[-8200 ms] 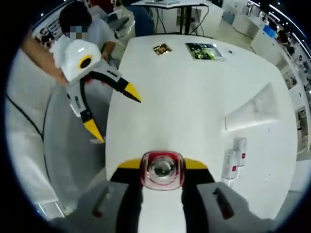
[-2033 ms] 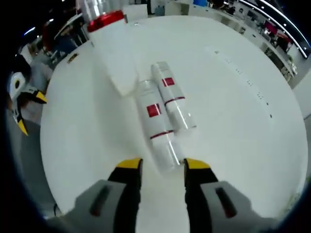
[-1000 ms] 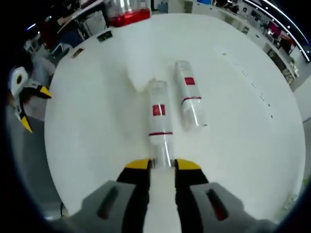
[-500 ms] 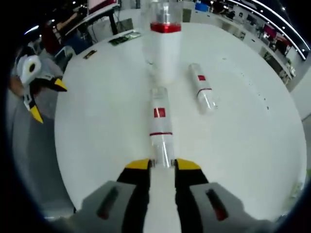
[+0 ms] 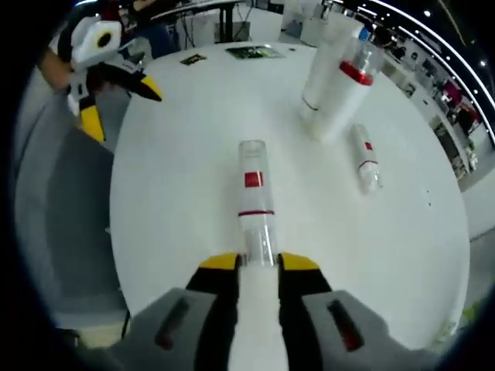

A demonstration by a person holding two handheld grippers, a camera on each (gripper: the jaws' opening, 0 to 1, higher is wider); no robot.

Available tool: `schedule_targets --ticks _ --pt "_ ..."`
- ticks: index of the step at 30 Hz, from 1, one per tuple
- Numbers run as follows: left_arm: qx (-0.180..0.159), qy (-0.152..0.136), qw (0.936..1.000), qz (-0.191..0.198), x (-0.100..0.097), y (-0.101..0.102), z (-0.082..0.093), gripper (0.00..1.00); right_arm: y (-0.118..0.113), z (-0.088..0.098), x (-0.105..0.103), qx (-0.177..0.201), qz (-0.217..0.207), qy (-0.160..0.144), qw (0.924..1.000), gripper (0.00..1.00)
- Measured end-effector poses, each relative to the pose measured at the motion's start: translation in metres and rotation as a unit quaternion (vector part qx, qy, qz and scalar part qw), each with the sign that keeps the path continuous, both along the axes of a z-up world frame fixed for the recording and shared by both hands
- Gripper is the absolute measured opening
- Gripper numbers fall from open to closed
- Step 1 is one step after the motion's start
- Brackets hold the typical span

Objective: Arrange the skincare products in the storage area until every visible bottle or jar stands upright without overlapping.

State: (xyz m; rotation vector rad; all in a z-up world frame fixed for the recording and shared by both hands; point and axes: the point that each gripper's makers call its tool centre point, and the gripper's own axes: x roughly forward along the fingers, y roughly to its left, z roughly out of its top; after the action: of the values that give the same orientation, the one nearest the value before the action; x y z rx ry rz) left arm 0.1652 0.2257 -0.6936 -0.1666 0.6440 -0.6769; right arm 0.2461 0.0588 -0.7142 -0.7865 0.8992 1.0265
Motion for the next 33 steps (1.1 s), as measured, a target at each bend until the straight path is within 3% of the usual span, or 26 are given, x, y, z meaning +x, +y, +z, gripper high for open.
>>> schedule_targets --ticks 6,8,9,14,18,23,24,26,27,30,33 --pt "-0.045 -0.003 0.9989 0.015 0.004 0.0 0.011 0.67 0.031 0.025 -0.019 0.026 0.049 -0.04 0.9977 0.18" --pt "-0.082 0.003 0.9963 0.025 0.005 -0.003 0.019 0.66 0.041 0.03 -0.023 0.029 0.08 -0.053 0.9949 0.18" --pt "-0.097 0.007 0.9949 0.027 0.006 -0.003 0.021 0.66 0.041 0.033 -0.025 0.014 0.092 -0.065 0.9935 0.18" --pt "-0.129 0.008 0.9908 0.042 0.009 0.001 0.028 0.66 0.054 0.044 -0.036 -0.016 0.175 -0.099 0.9794 0.18" --pt "-0.142 0.013 0.9886 0.048 0.01 0.002 0.03 0.66 0.067 0.052 -0.046 -0.015 0.234 -0.122 0.9645 0.18" --pt "-0.149 0.013 0.9877 0.045 0.009 0.0 0.033 0.65 0.078 0.056 -0.056 -0.045 0.31 -0.15 0.9376 0.18" --pt "-0.146 0.011 0.9883 0.042 0.008 -0.001 0.034 0.65 0.082 0.057 -0.061 -0.06 0.347 -0.16 0.9221 0.18" --pt "-0.149 0.013 0.988 0.039 0.007 -0.003 0.034 0.65 0.084 0.058 -0.064 -0.073 0.376 -0.167 0.9087 0.18" --pt "-0.151 0.015 0.9878 0.036 0.006 -0.004 0.035 0.65 0.088 0.06 -0.066 -0.079 0.397 -0.176 0.8972 0.18" --pt "-0.155 0.018 0.9873 0.027 0.003 -0.008 0.035 0.64 0.096 0.068 -0.072 -0.079 0.438 -0.188 0.8754 0.18" --pt "-0.165 0.038 0.9856 0.009 -0.003 -0.013 0.034 0.57 0.101 0.075 -0.077 -0.078 0.467 -0.192 0.8595 0.18"
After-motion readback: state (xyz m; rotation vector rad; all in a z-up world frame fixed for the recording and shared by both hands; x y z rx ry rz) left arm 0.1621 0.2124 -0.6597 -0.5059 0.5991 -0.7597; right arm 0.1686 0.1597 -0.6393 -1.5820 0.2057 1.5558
